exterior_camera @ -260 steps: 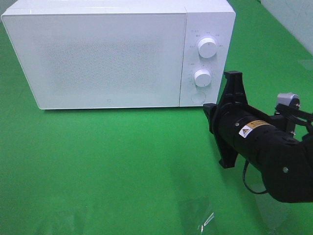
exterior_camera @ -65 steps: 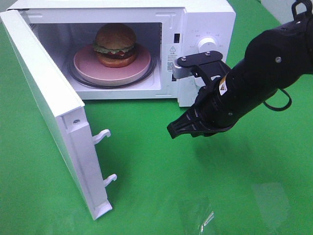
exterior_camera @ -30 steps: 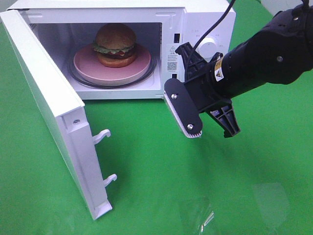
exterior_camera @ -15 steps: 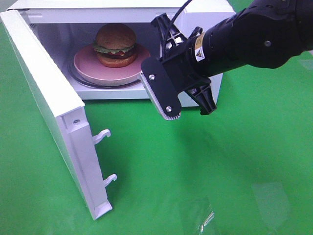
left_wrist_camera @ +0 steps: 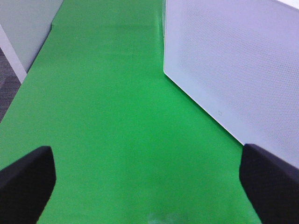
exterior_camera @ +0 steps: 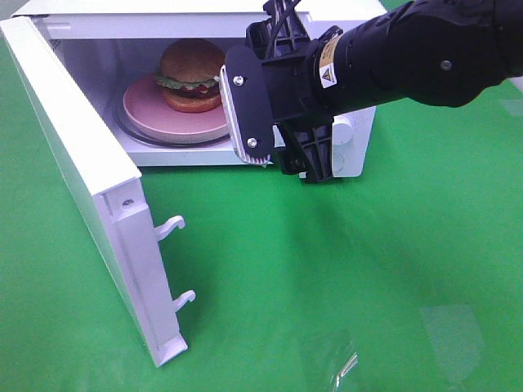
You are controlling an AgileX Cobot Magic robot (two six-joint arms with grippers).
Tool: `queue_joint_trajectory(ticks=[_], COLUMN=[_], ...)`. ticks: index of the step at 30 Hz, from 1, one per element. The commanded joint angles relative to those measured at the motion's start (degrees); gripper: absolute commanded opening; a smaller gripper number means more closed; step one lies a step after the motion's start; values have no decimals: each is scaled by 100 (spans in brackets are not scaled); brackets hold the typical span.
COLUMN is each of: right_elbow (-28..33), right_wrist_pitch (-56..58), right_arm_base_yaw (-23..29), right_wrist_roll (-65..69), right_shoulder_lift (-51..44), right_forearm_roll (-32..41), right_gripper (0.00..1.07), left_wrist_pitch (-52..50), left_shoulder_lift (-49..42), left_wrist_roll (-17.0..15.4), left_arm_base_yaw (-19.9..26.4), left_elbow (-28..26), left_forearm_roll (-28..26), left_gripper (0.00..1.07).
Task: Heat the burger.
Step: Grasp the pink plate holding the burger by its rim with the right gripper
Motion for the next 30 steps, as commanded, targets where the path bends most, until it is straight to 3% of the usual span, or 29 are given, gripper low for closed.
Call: queue_joint_trajectory(ticks=[1, 8, 14, 30], right_elbow=[-69, -286, -968, -1977], right_wrist_pitch=[23, 52, 178, 218], right_arm_base_yaw=[-6, -6, -6, -6], right_wrist_roll=[63, 63, 115, 281], right_shoulder_lift=[11, 435, 1083, 2240], right_forearm_roll=[-103, -103, -57, -57], right_gripper=[100, 99, 97, 95], left_wrist_pitch=[-23, -23, -23, -23], left_shoulder_lift=[-6, -6, 0, 0], left_wrist_roll=[-29, -29, -34, -34], left_arm_base_yaw=[17, 17, 17, 17], left_elbow=[17, 17, 17, 17], left_forearm_roll=[-17, -17, -17, -17], left_gripper=[100, 100, 100, 100])
